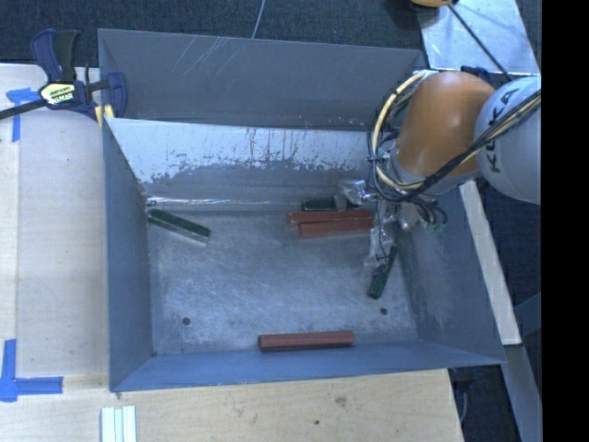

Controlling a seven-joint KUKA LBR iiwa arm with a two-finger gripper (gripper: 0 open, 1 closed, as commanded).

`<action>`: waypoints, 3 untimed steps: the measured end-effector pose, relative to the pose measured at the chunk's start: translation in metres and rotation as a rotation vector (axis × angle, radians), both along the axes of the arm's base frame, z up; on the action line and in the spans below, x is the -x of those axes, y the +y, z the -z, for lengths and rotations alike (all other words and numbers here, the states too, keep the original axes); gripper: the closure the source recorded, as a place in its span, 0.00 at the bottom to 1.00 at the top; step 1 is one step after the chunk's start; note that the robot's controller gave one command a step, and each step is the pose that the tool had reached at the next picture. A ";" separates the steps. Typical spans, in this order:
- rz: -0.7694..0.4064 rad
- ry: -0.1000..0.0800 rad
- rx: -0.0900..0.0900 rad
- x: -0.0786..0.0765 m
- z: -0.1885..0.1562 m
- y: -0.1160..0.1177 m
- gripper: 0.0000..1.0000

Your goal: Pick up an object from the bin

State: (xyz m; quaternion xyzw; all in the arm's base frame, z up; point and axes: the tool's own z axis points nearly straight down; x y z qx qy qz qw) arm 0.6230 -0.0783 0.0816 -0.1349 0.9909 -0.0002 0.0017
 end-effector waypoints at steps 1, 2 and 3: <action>-0.005 -0.001 0.000 0.001 -0.003 -0.002 0.00; -0.080 0.008 -0.001 0.045 -0.071 -0.006 0.00; -0.170 -0.014 0.005 0.036 -0.054 -0.043 0.00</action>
Offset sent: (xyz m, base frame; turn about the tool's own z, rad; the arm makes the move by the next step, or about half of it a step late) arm -0.0639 -0.0096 0.1052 -0.1121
